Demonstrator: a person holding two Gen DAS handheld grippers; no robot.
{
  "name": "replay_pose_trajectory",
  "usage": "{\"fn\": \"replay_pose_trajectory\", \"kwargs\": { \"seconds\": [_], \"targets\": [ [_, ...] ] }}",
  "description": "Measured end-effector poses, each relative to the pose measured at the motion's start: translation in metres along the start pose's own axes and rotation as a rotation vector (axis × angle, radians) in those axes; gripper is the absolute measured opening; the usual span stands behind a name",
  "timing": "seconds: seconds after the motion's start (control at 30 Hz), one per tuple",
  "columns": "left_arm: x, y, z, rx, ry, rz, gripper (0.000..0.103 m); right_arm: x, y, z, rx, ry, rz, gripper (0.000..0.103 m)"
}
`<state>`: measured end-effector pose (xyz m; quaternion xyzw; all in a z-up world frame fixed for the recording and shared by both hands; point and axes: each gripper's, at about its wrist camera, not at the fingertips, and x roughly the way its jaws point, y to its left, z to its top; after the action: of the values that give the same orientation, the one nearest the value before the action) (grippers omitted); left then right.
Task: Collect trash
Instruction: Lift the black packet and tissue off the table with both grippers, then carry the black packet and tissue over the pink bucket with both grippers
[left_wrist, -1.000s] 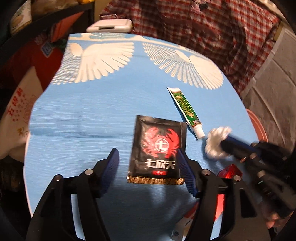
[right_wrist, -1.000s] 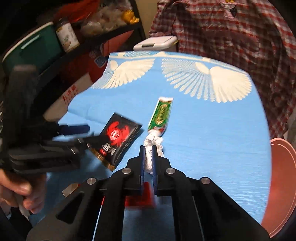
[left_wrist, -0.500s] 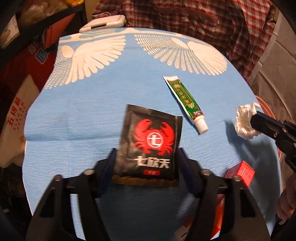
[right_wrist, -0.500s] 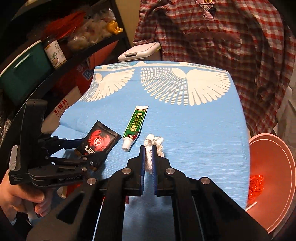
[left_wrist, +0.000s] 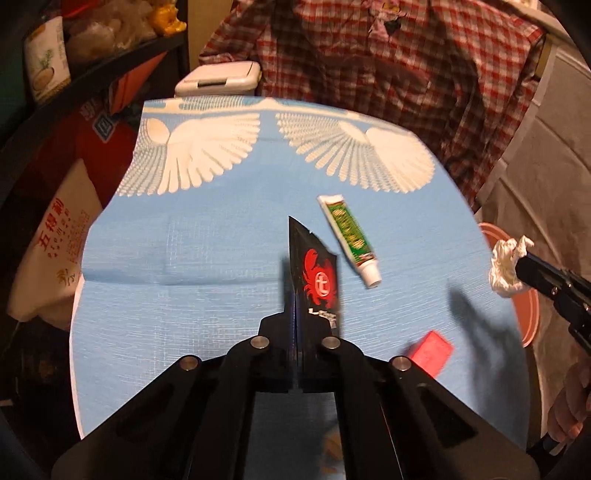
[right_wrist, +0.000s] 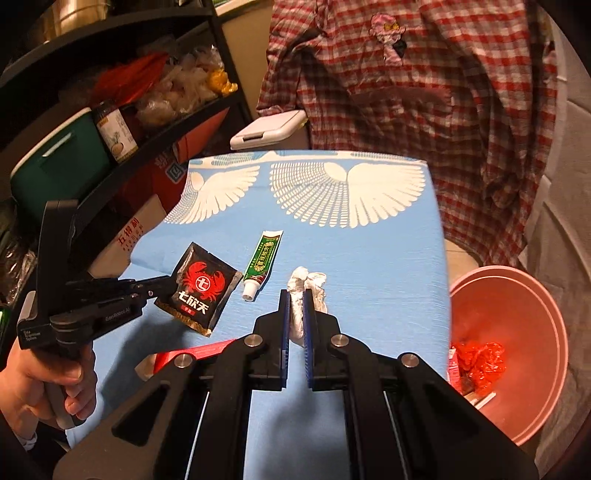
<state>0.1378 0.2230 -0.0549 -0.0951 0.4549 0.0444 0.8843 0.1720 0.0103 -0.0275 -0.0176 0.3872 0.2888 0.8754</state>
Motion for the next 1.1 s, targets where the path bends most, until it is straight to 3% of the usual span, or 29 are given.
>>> {"fn": "replay_pose_trajectory", "kwargs": {
  "seconds": [0.63,1.1],
  "targets": [
    [-0.077,-0.045,0.005,0.023,-0.165,-0.044,0.000,-0.113,-0.032,0.021,-0.029,-0.132,-0.099,0.007],
    [-0.089,-0.070,0.005,0.053,-0.203,-0.071,0.000,-0.115,-0.077,-0.001,0.077,-0.182,-0.168,0.007]
  ]
}}
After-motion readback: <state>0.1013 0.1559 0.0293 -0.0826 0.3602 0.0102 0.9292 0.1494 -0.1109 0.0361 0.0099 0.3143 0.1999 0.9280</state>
